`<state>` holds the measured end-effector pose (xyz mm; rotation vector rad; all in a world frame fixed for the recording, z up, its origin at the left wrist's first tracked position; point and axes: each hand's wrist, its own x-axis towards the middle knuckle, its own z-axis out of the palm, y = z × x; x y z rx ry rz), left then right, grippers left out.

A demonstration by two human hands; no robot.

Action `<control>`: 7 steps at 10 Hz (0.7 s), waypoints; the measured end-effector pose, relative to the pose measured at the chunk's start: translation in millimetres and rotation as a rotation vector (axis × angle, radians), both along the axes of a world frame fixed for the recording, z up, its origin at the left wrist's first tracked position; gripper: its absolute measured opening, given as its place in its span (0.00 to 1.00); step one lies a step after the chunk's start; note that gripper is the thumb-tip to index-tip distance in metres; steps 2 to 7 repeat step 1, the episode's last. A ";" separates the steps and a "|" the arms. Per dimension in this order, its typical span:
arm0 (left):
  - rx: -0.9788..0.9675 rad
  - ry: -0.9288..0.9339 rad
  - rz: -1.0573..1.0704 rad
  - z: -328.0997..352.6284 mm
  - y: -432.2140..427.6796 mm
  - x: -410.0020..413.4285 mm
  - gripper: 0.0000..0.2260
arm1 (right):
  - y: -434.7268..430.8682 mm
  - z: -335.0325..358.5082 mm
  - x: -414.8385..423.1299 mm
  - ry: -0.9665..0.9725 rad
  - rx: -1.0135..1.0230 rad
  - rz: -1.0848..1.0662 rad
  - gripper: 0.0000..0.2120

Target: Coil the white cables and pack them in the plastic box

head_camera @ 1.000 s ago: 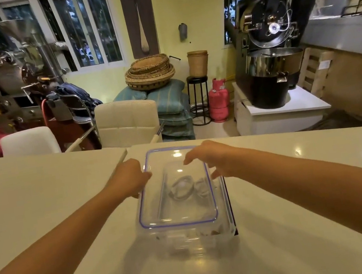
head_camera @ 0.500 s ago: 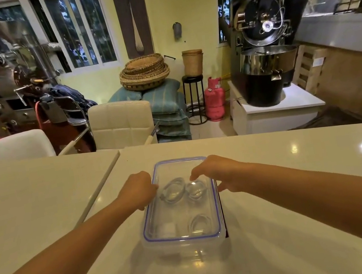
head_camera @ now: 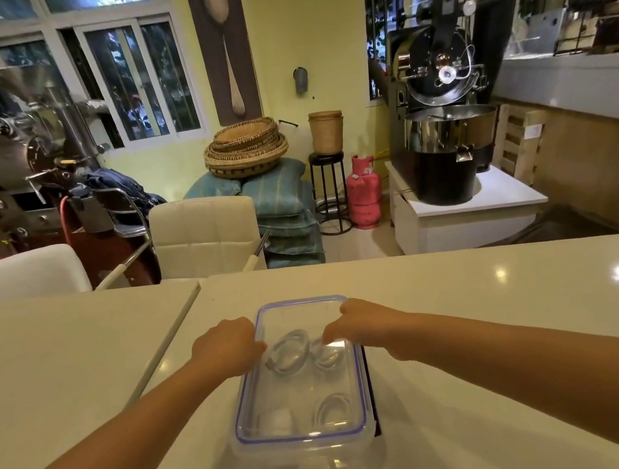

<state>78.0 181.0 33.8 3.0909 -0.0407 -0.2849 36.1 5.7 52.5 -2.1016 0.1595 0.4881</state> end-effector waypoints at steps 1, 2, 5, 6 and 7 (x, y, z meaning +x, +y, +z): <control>-0.037 -0.016 -0.054 15.6 -7.7 9.7 0.19 | -10.1 18.7 -5.6 -0.116 -0.013 -0.043 0.27; -0.037 -0.016 -0.054 15.6 -7.7 9.7 0.19 | -10.1 18.7 -5.6 -0.116 -0.013 -0.043 0.27; -0.037 -0.016 -0.054 15.6 -7.7 9.7 0.19 | -10.1 18.7 -5.6 -0.116 -0.013 -0.043 0.27; -0.037 -0.016 -0.054 15.6 -7.7 9.7 0.19 | -10.1 18.7 -5.6 -0.116 -0.013 -0.043 0.27; -0.037 -0.016 -0.054 15.6 -7.7 9.7 0.19 | -10.1 18.7 -5.6 -0.116 -0.013 -0.043 0.27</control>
